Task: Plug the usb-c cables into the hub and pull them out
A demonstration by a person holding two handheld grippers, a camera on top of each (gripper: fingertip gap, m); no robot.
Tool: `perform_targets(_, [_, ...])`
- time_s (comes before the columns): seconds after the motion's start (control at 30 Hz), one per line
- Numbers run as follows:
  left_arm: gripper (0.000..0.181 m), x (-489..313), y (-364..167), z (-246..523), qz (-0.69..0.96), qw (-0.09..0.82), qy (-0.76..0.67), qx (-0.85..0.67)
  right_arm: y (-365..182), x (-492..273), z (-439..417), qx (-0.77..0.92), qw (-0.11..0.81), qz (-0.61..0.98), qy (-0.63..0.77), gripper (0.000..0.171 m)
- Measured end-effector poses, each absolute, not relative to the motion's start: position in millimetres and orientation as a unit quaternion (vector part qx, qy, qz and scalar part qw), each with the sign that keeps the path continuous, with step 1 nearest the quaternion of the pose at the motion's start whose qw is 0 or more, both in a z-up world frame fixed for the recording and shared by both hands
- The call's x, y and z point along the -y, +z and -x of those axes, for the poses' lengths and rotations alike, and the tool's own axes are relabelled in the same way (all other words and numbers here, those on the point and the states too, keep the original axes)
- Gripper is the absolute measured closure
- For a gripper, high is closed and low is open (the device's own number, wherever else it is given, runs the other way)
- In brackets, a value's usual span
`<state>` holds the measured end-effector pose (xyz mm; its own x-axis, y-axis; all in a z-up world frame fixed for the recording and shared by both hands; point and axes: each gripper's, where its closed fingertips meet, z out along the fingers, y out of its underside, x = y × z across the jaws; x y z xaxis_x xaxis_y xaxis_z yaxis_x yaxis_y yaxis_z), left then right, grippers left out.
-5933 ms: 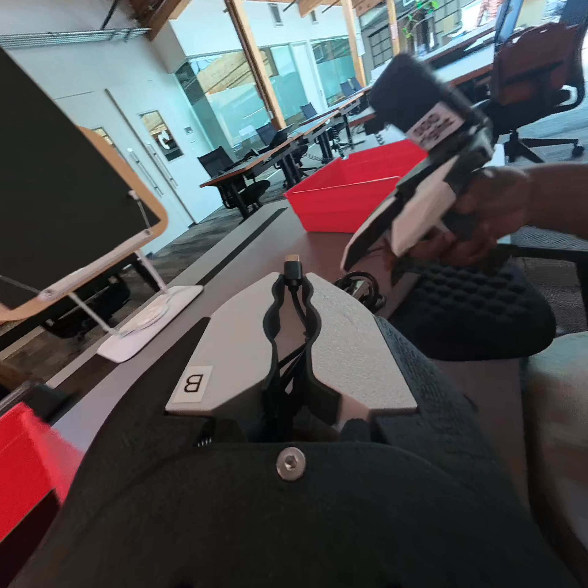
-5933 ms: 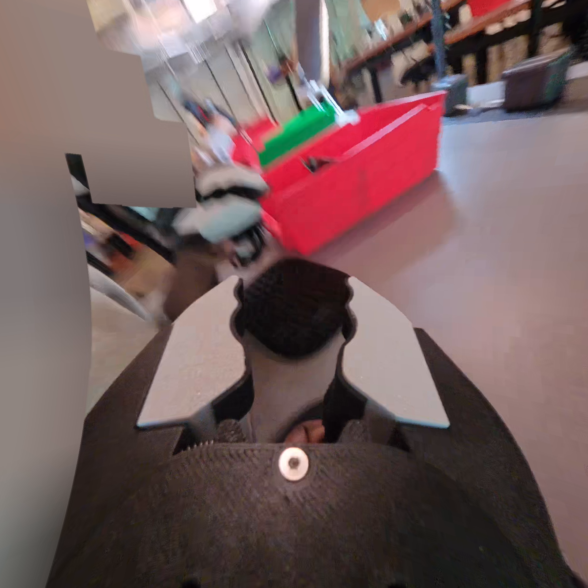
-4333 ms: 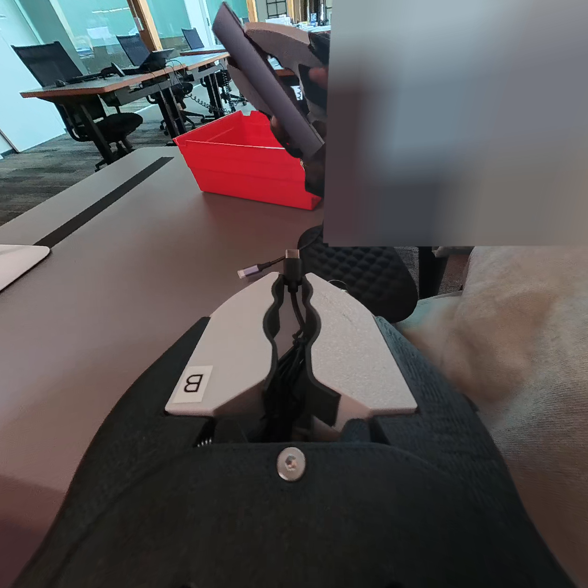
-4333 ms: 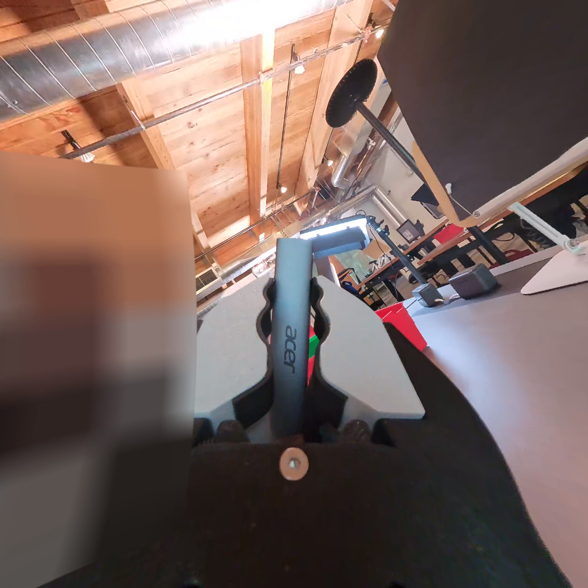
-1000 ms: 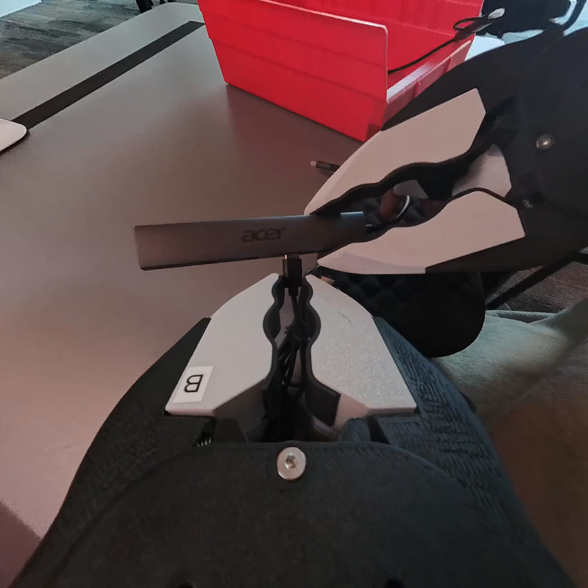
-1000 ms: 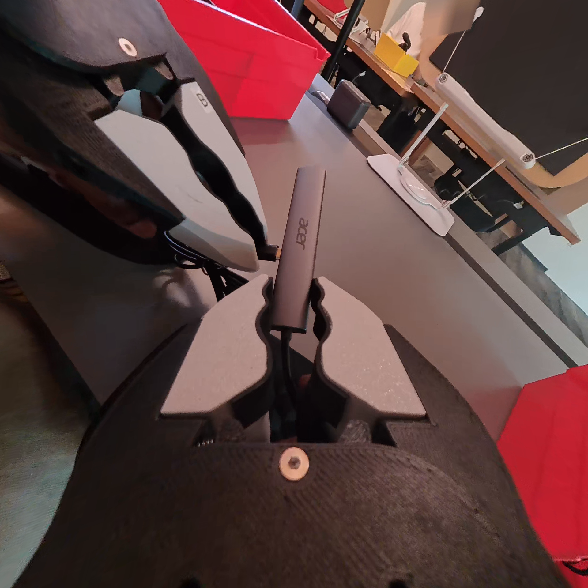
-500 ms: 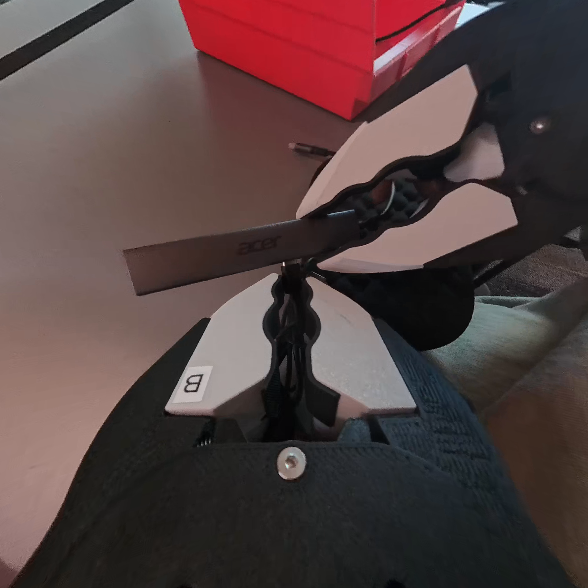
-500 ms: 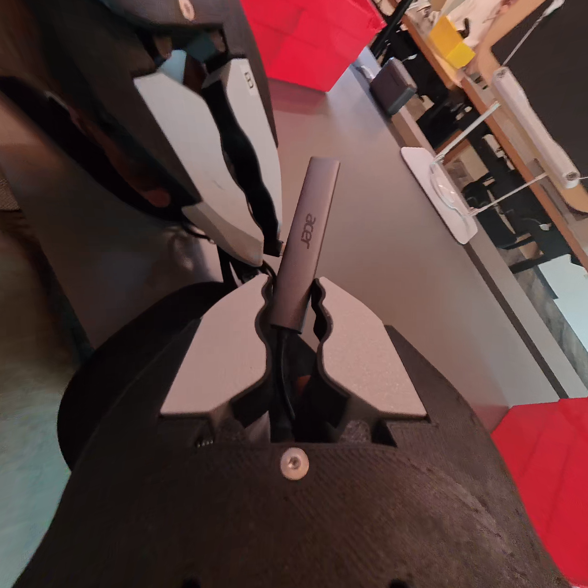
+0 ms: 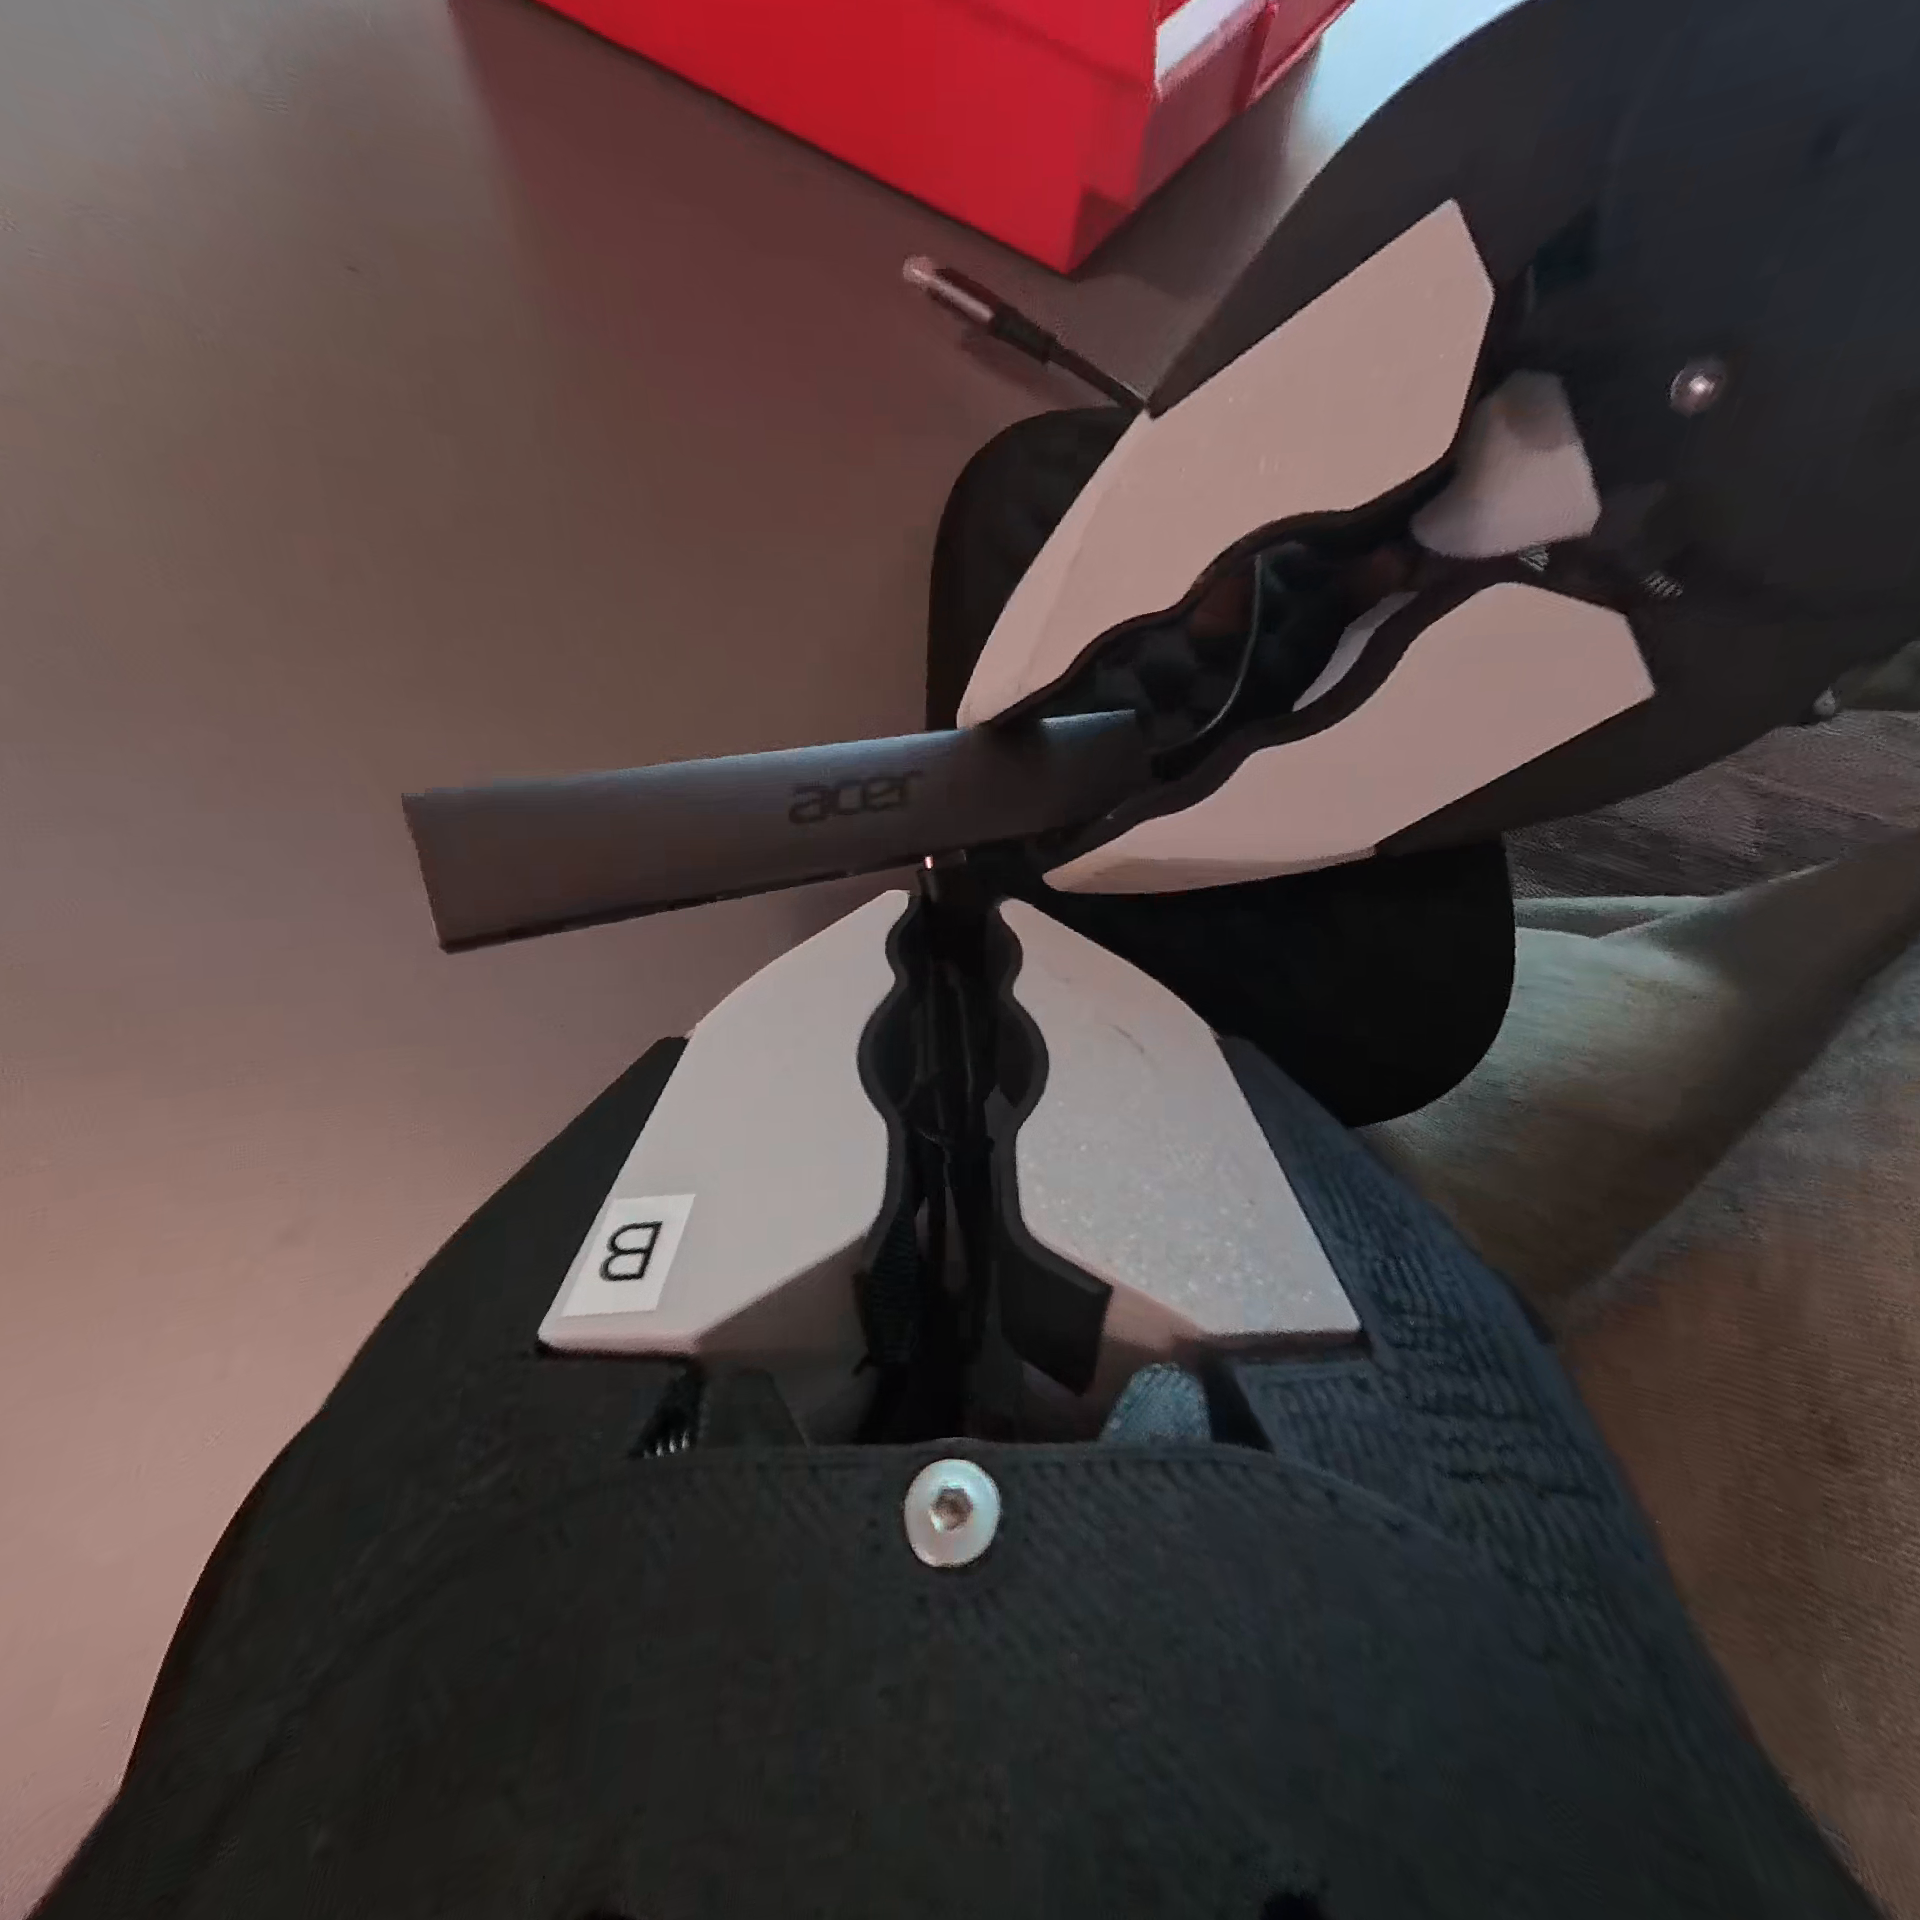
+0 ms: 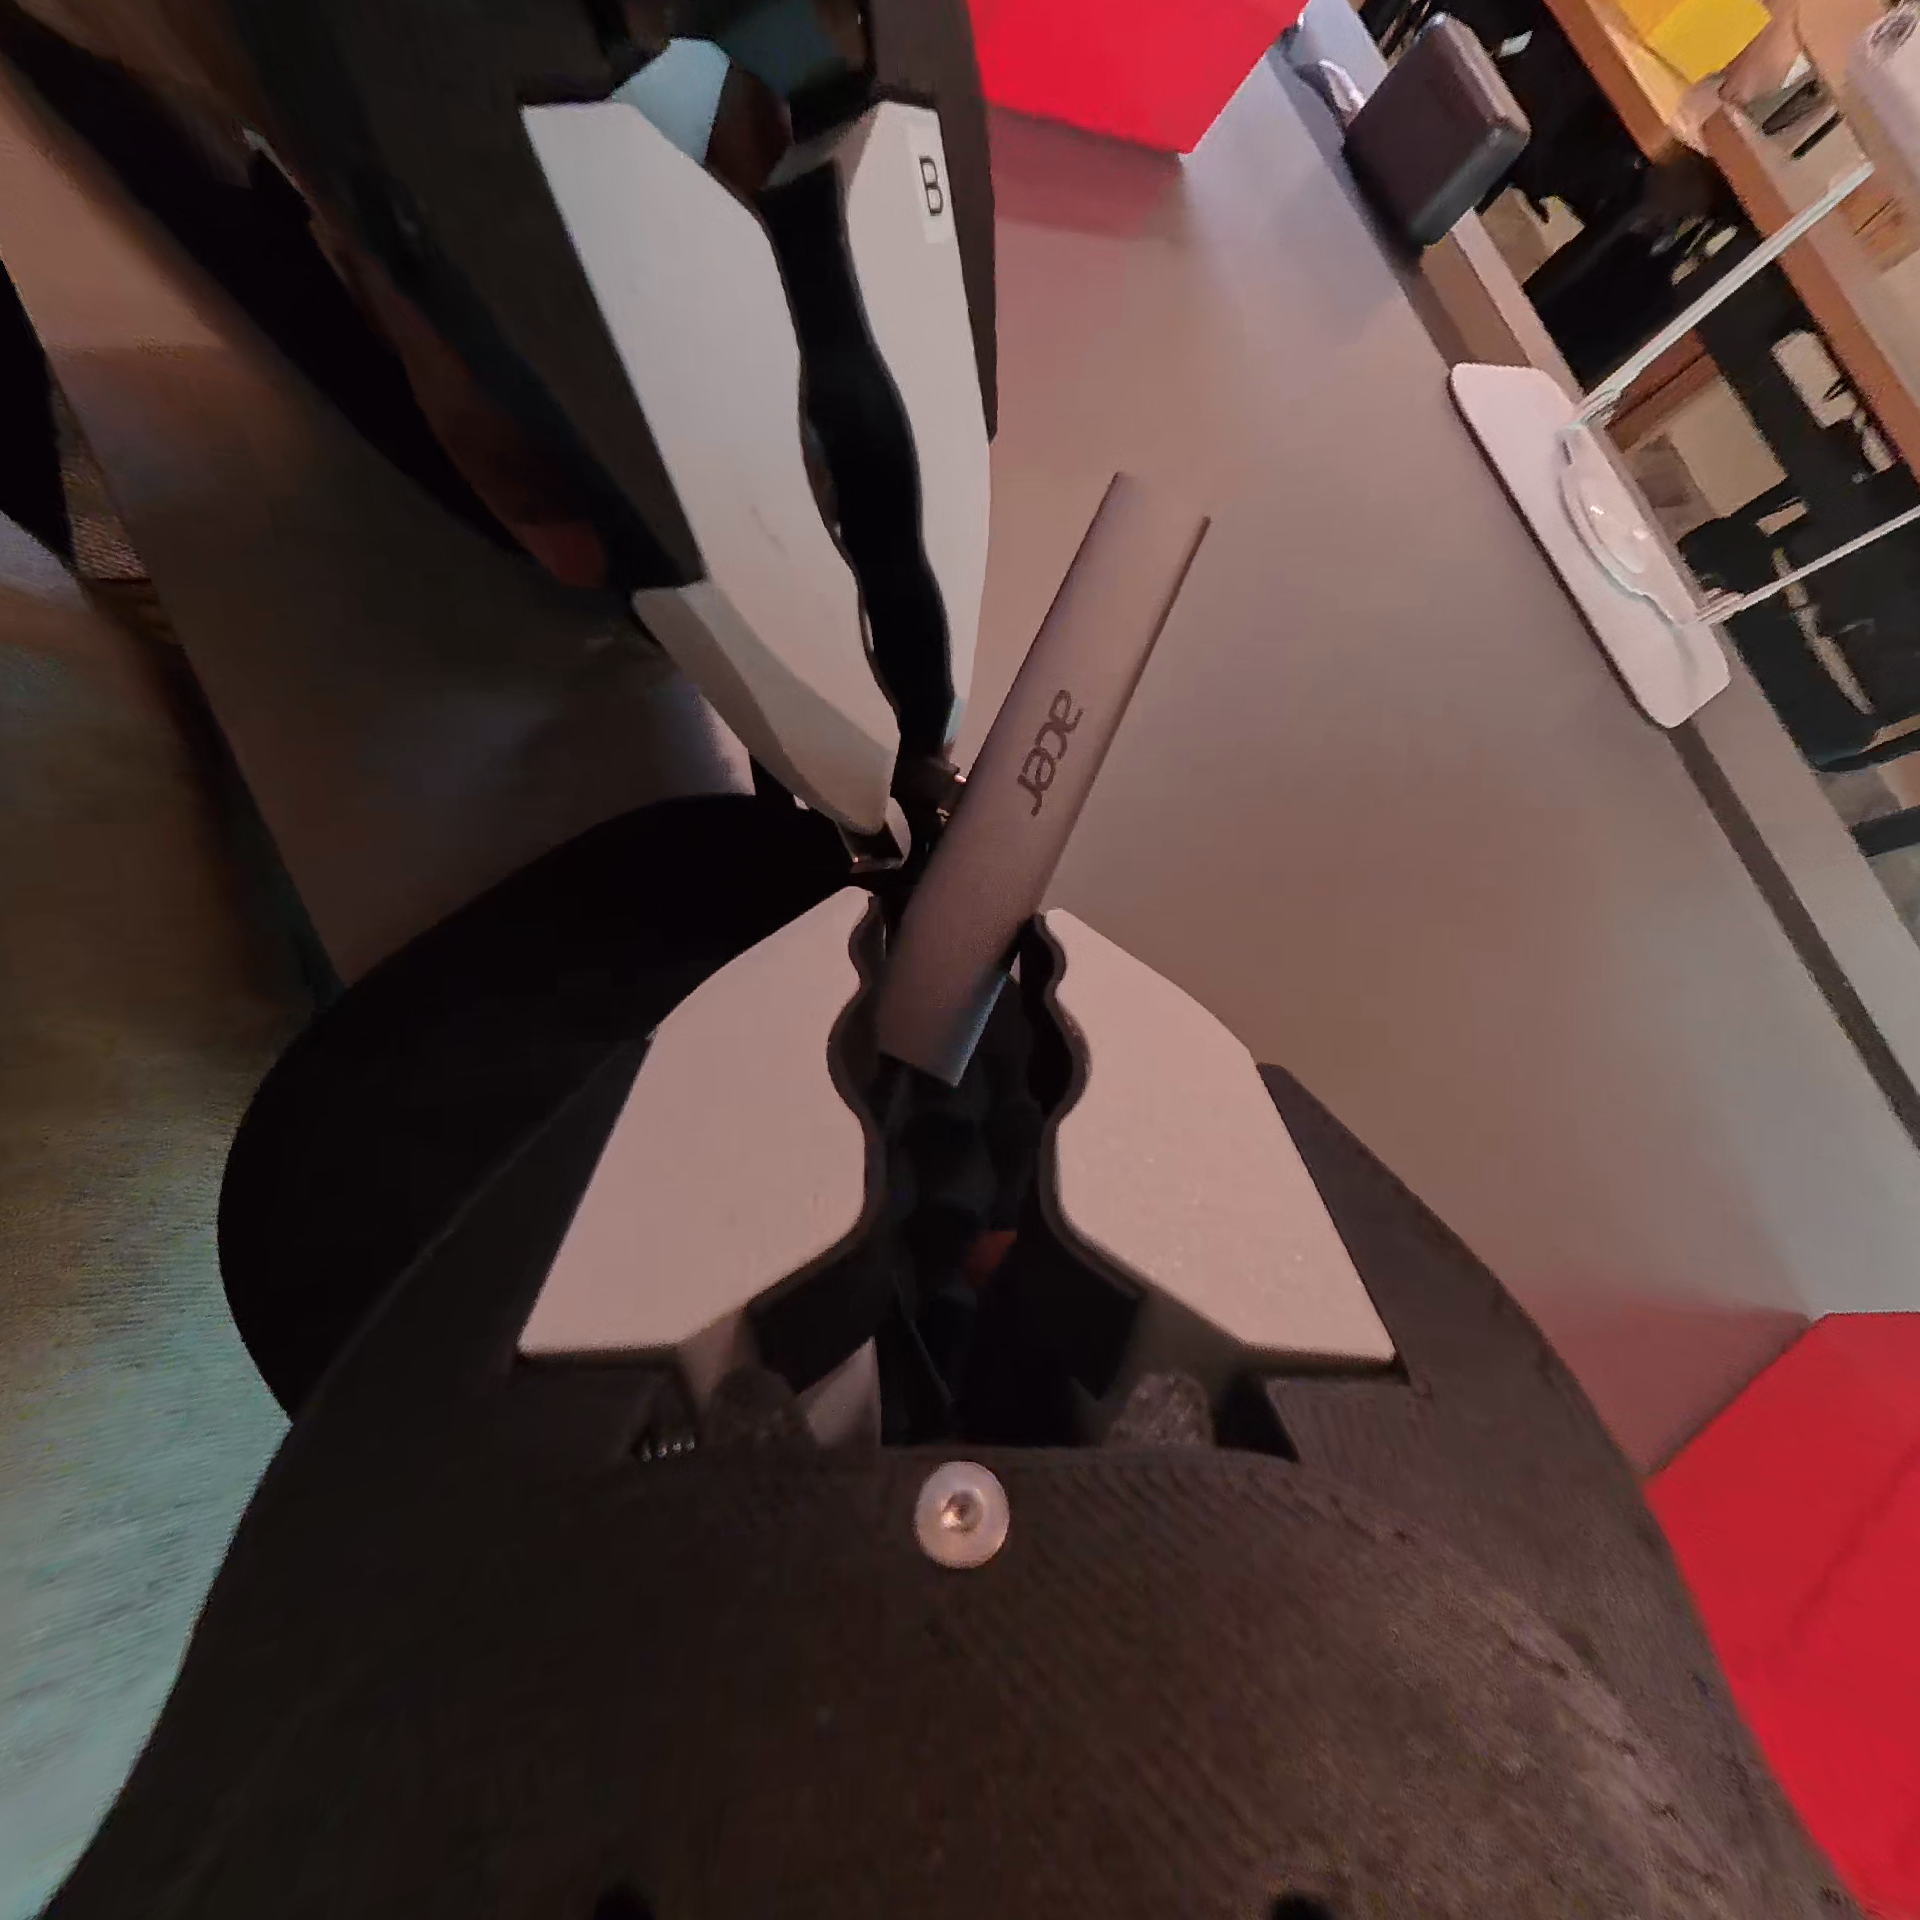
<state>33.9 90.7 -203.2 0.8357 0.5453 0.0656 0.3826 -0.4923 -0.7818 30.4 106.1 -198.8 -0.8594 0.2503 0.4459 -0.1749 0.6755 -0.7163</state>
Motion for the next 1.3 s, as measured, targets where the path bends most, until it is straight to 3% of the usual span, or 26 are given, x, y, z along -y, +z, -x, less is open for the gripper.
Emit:
perform_targets(0.03, [0.171,-90.6,-203.6,-34.7,0.859,0.427,0.087,0.271,-198.6,-106.2,-30.0,0.878,0.255,0.03,0.405,0.147])
perform_targets(0.23, [0.17,-89.7,-203.8,-34.2,0.858,0.427,0.08,0.274,-199.3,-105.6,-28.8,0.886,0.176,0.06,0.424,0.145])
perform_targets(0.37, [0.17,-90.2,-203.8,-35.1,0.862,0.423,0.086,0.267,-205.5,-102.8,-27.8,0.898,0.159,0.058,0.406,0.131])
perform_targets(0.4, [0.17,-89.7,-203.7,-34.5,0.86,0.423,0.086,0.27,-205.8,-101.3,-29.1,0.899,0.155,0.051,0.405,0.136])
perform_targets(0.63, [0.172,-89.6,-204.3,-33.7,0.861,0.423,0.086,0.271,-202.2,-101.9,-26.7,0.904,0.271,-0.023,0.329,0.141])
perform_targets(1.0, [0.173,-88.5,-207.6,-26.1,0.851,0.424,0.101,0.292,-204.8,-99.2,-22.8,0.908,0.248,0.003,0.339,0.14])
perform_targets(1.17, [0.171,-90.5,-204.6,-29.9,0.853,0.431,0.107,0.274,-199.7,-101.1,-24.2,0.883,0.319,-0.032,0.342,0.14])
perform_targets(1.3, [0.171,-91.2,-202.8,-31.2,0.853,0.433,0.105,0.271,-197.5,-103.3,-26.0,0.875,0.264,0.026,0.404,0.139])
